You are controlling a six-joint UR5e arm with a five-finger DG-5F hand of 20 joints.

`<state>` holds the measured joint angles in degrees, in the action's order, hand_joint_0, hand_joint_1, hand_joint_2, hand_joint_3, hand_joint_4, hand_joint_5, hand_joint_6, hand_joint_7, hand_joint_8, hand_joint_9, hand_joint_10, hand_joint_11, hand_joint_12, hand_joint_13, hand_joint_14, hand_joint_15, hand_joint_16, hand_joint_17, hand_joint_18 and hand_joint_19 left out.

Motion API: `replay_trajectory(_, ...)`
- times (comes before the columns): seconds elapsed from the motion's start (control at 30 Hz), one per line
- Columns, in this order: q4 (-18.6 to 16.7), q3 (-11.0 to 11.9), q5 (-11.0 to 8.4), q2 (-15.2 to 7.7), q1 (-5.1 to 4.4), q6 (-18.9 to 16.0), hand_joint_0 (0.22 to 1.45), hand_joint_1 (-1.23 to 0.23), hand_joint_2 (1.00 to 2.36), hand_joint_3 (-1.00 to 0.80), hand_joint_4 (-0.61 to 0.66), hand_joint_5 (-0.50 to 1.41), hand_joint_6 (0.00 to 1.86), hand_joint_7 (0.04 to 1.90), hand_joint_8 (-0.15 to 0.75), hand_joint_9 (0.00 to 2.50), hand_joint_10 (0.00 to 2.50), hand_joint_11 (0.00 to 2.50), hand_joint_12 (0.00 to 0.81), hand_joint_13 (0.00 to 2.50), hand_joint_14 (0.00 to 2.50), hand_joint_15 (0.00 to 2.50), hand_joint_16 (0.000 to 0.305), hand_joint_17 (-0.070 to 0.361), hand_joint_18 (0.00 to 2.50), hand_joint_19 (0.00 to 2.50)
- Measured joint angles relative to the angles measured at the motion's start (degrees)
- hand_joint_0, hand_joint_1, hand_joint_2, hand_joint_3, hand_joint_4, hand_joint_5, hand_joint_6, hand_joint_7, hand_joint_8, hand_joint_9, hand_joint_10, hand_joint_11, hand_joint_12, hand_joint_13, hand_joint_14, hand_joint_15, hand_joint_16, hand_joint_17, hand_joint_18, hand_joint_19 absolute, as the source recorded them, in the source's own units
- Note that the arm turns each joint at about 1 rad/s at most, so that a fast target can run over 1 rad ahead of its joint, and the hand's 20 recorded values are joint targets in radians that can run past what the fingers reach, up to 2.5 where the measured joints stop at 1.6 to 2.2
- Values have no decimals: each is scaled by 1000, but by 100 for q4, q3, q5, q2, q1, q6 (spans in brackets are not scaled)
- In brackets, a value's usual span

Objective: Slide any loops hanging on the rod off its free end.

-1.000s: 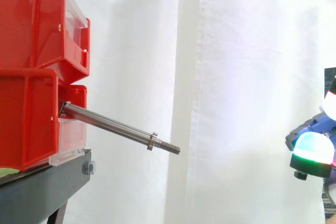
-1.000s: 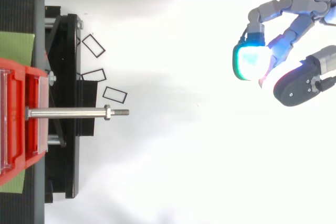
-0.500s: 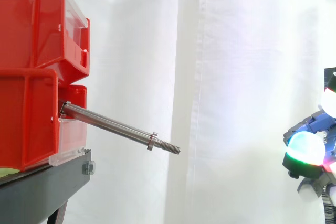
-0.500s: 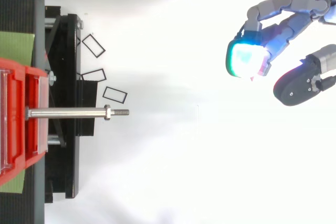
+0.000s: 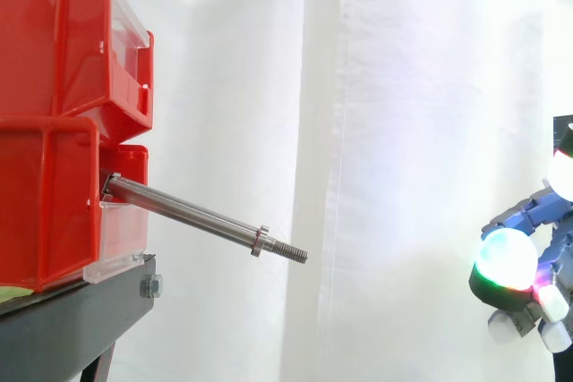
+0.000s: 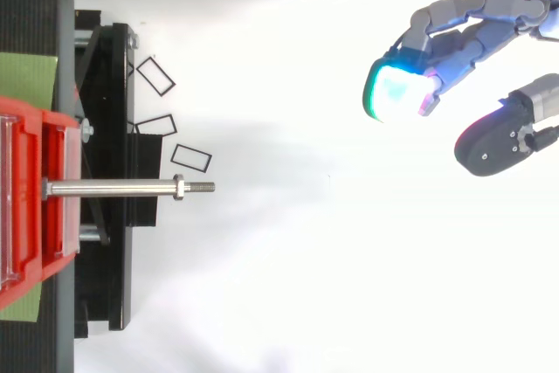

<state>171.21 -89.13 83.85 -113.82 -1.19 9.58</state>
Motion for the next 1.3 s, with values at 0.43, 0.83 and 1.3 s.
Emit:
replay_trajectory(0.43, 0, 1, 0, 0, 0, 0, 553, -620, 1001, -486, 267, -170, 503, 961, 277, 697, 7, 238, 315, 300, 0, 0, 44, 100, 346, 279)
replay_trajectory(0.83, 0, -1, 0, 0, -4, 0, 561, -614, 1001, -484, 273, -171, 503, 954, 279, 697, 7, 244, 280, 271, 0, 0, 39, 87, 300, 267)
replay_trajectory(1.3, 0, 1, 0, 0, -3, 0, 565, -615, 1001, -482, 276, -170, 503, 947, 279, 705, 7, 243, 267, 253, 0, 0, 37, 83, 271, 262)
